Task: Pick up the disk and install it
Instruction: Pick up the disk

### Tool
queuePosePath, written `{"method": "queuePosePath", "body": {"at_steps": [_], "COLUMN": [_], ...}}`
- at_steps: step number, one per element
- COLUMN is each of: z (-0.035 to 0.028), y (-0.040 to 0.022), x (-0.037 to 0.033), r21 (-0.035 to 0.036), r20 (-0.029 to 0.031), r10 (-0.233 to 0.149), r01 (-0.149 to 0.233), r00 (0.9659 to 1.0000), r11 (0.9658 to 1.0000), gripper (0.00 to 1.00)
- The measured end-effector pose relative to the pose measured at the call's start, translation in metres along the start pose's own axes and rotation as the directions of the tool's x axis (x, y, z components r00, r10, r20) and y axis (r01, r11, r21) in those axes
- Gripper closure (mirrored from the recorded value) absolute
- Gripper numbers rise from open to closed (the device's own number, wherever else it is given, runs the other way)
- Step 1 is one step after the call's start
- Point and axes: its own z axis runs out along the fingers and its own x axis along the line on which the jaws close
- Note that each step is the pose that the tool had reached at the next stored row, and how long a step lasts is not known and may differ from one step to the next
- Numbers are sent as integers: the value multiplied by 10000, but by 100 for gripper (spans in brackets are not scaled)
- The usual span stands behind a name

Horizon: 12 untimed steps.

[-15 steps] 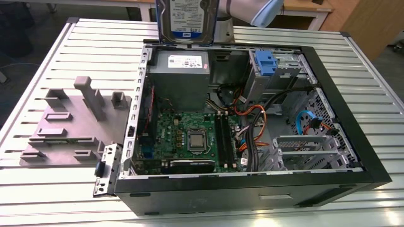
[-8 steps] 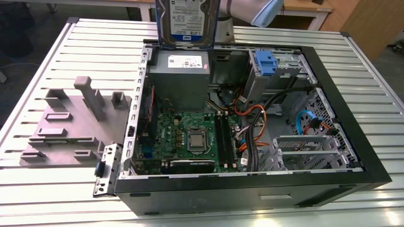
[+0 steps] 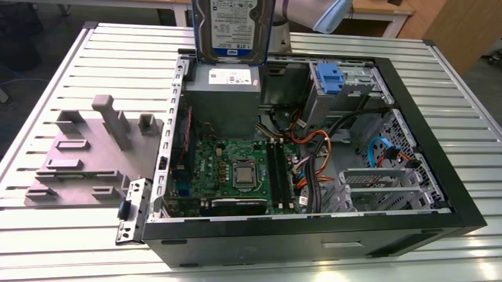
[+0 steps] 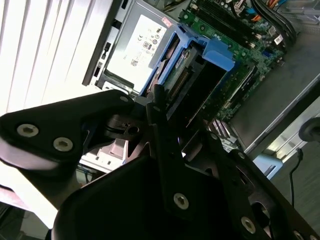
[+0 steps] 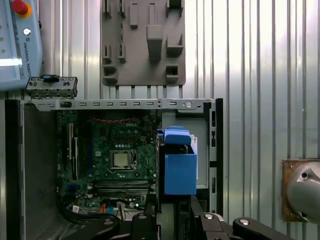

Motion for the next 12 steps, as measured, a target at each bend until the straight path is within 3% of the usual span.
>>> {"method": "queuePosePath", "body": {"at_steps": [7,12], "z": [28,88], "y": [-2,-3], "x": [88,137], "r21": [0,0], "r20": [1,0], "r10": [-1,-1], "r01": [1,1], "r00": [10000,10000], "r11": [10000,10000], "gripper": [65,65]}}
